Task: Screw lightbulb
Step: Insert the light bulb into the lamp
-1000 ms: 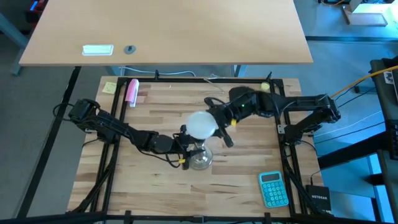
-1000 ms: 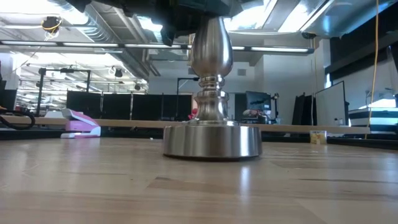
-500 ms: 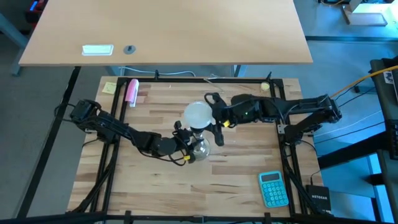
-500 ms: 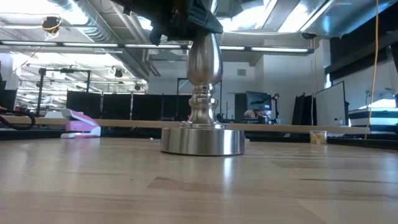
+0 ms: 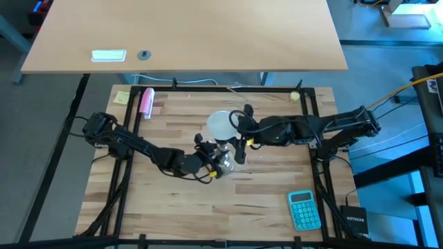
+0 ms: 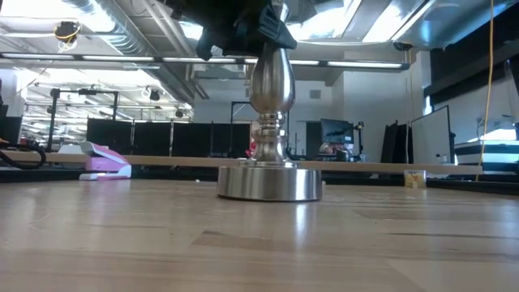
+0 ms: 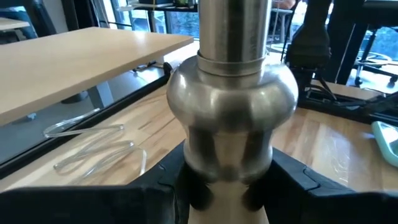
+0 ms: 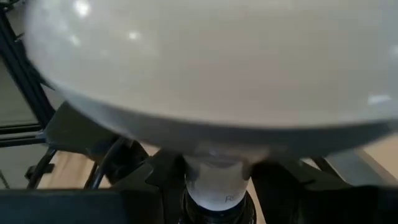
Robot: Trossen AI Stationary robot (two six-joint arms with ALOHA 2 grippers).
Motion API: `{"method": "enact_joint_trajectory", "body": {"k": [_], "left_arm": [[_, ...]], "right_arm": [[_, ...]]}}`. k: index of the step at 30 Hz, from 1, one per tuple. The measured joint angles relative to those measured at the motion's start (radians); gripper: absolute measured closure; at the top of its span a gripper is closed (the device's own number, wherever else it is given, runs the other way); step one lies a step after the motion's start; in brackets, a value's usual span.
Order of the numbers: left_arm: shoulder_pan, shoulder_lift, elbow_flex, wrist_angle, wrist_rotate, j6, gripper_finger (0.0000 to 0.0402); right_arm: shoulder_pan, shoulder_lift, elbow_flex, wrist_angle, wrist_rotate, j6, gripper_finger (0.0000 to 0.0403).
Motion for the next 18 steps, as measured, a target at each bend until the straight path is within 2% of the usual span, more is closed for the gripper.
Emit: {"method": "enact_joint_trajectory", "body": {"k": [3,4,9,12,14,18], "left_arm": [[0.000,0.000,0.002,-0.016,0.002,-0.023,0.0270],[0.000,0.000,0.002,-0.017,0.004,-0.025,0.0257],[-0.006,-0.041,0.007,-0.005,0.040,0.005,0.0143],[-0.021,-0.074,0.005,-0.021,0.054,0.016,0.0101],[-0.029,-0.101,0.005,-0.045,0.073,0.035,0.0087],[-0.001,-0.119,0.003,-0.132,0.188,0.094,0.0081]], "right_arm": [[0.000,0.000,0.000,-0.001,-0.010,-0.002,0.0246],[0.000,0.000,0.000,-0.003,-0.016,-0.002,0.0246],[0.000,0.000,0.001,-0.005,-0.018,-0.004,0.0246],[0.000,0.000,0.000,-0.005,-0.029,-0.008,0.0246],[0.000,0.000,0.001,-0.004,-0.038,-0.015,0.0246],[0.000,0.000,0.000,-0.002,-0.074,-0.052,0.0246]]}}
